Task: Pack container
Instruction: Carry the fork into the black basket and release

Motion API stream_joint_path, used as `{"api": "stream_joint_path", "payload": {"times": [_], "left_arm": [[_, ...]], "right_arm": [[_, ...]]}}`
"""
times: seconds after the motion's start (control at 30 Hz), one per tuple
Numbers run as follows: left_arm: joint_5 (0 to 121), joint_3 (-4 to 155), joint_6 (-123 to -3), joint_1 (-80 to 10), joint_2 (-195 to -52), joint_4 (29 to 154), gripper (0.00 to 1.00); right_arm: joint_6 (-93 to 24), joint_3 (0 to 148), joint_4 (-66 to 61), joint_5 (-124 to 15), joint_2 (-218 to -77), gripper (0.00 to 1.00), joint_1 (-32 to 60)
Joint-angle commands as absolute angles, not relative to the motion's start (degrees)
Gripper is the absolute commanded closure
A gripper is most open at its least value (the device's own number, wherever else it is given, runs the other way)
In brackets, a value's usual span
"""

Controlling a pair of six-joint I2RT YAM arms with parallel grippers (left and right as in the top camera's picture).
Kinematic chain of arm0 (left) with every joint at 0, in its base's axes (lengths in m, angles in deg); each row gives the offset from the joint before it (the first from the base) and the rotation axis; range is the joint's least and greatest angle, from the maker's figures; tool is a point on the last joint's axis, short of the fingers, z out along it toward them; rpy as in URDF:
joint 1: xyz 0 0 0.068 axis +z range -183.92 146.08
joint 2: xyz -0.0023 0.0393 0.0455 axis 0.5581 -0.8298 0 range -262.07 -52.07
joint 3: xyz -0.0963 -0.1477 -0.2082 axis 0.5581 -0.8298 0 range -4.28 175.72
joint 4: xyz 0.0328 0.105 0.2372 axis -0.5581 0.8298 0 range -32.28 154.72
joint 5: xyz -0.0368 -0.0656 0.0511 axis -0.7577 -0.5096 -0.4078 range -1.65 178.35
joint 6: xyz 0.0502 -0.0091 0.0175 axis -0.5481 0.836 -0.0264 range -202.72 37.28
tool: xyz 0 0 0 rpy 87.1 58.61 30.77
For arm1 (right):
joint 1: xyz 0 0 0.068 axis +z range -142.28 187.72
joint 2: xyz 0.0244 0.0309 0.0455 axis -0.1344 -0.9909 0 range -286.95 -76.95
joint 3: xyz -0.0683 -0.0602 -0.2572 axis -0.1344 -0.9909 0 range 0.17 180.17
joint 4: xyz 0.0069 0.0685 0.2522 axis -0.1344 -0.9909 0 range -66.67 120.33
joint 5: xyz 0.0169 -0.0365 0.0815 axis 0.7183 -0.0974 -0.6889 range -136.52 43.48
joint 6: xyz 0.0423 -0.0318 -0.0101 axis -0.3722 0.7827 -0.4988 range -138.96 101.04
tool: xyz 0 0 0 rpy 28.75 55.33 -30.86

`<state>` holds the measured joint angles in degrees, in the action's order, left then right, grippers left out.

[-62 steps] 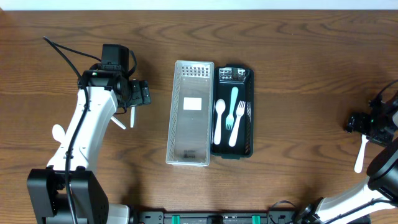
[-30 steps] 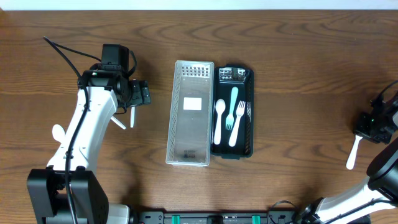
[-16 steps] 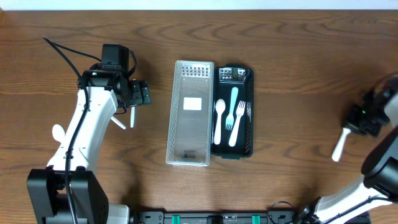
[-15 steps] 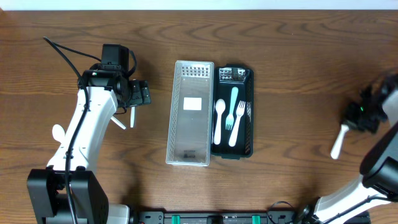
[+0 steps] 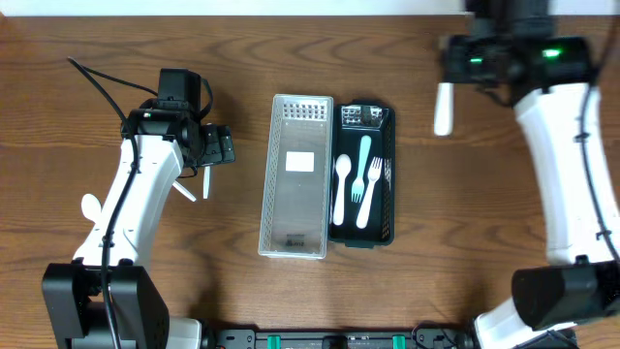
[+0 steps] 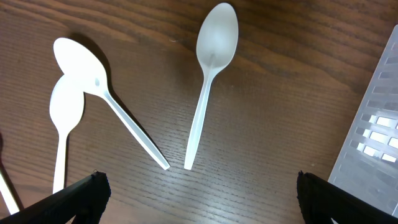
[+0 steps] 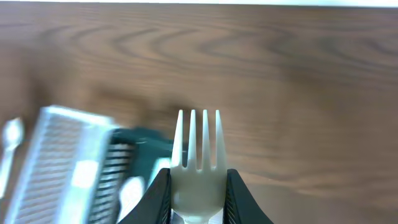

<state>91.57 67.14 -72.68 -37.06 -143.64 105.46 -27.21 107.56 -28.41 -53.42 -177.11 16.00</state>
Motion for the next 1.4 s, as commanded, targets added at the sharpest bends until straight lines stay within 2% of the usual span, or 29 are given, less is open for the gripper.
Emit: {"api": "stream_joint_path", "payload": {"times": [0.0, 0.33, 0.87, 0.9, 0.93, 0.97, 1.0, 1.13, 1.37], "left_arm": [[92.05, 68.23, -73.22, -36.82, -143.88, 105.66, 0.02], [92.05, 68.23, -73.22, -36.82, -143.88, 105.64, 0.02], [92.03, 68.23, -73.22, -36.84, -143.88, 105.64, 0.02], [92.05, 68.23, -73.22, -36.82, -143.88, 105.64, 0.02], [92.05, 68.23, -73.22, -36.84, -143.88, 105.64, 0.02], [92.03, 68.23, -73.22, -36.82, -143.88, 105.64, 0.02], [92.05, 68.23, -73.22, -36.84, -143.88, 105.64, 0.02], [92.03, 68.23, -73.22, -36.84, -143.88, 105.64, 0.02], [92.05, 68.23, -73.22, -36.84, -143.88, 105.64, 0.02]], "right_arm": [[-35.06, 106.55, -28.52, -50.38, -178.60, 0.99, 22.53], [-40.43, 98.27, -28.48, -49.77, -187.93, 0.99, 32.78], [-40.76, 93.48, -27.32, -49.77, -194.86, 0.99, 34.79], [-40.76, 93.48, -27.32, -49.77, -194.86, 0.96, 34.79], [-40.76, 93.48, -27.32, -49.77, -194.86, 0.71, 34.79], [-40.76, 93.48, -27.32, -49.77, -194.86, 0.54, 34.79], [-40.76, 93.48, -27.27, -49.77, -194.86, 0.46, 34.79], [-40.28, 93.48, -27.10, -49.77, -194.86, 0.36, 34.75], [-36.24, 99.21, -29.18, -49.70, -194.49, 0.45, 34.03]]}}
